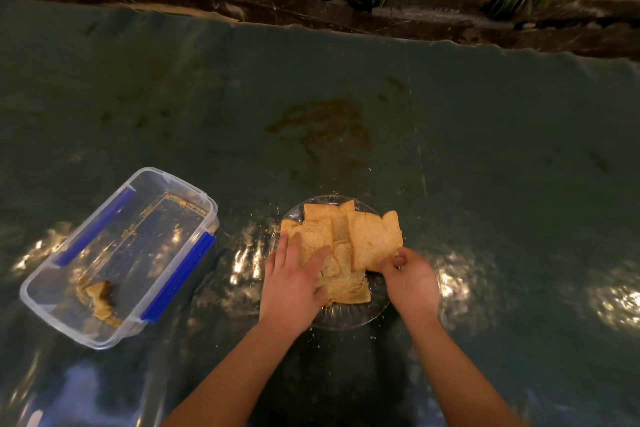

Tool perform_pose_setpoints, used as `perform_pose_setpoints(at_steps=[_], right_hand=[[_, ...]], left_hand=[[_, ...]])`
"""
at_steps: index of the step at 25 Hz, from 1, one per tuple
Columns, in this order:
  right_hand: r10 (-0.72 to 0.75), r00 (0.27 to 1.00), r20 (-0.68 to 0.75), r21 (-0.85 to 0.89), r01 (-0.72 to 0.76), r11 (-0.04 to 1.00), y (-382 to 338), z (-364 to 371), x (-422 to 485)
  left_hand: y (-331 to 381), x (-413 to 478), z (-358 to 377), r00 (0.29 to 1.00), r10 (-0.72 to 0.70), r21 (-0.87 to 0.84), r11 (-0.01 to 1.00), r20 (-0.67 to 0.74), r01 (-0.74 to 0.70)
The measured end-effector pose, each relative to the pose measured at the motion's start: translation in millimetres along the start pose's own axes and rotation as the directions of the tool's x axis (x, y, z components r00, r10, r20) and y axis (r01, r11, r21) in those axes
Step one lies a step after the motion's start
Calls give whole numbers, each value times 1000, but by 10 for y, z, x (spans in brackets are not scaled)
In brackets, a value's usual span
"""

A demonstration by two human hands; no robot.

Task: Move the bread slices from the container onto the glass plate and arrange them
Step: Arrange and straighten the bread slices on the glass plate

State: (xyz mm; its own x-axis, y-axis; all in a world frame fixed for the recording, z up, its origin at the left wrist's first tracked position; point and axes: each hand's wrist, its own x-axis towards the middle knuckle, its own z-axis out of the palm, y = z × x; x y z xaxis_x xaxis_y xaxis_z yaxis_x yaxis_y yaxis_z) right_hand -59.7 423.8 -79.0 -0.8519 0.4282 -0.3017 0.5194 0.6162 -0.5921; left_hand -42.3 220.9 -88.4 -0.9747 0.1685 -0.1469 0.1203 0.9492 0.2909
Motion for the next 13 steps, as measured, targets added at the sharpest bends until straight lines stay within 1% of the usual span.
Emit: perform_pose_setpoints(at_steps=[2,3,5,6,7,10,11,13], right_hand=[[81,996,28,77,-83,994,-52,23,32],[144,988,52,173,-151,973,-74,38,44],[252,959,127,408,-282,868,-101,67,77],[271,950,155,476,-312,822,-118,73,86],[259,953,160,501,-304,810,-137,73,89],[171,975,145,518,-222,826,-221,38,74],[134,979,157,555,-199,807,-249,18,64],[66,972,224,658,-201,726,-284,-20,28]], left_hand=[[-13,30,5,1000,2,-22,1000,13,-1],[-17,36,5,1000,-1,-32,999,17,1],[-24,41,-6,1000,-5,-42,999,19,5],[-26,43,-13,1000,-5,-44,999,22,6],[-27,46,-20,1000,-7,-48,999,26,8],[-33,46,-31,999,-13,-68,998,42,16],[-34,43,-32,999,-13,-71,997,46,16],[-34,36,-36,999,-7,-86,996,40,10]])
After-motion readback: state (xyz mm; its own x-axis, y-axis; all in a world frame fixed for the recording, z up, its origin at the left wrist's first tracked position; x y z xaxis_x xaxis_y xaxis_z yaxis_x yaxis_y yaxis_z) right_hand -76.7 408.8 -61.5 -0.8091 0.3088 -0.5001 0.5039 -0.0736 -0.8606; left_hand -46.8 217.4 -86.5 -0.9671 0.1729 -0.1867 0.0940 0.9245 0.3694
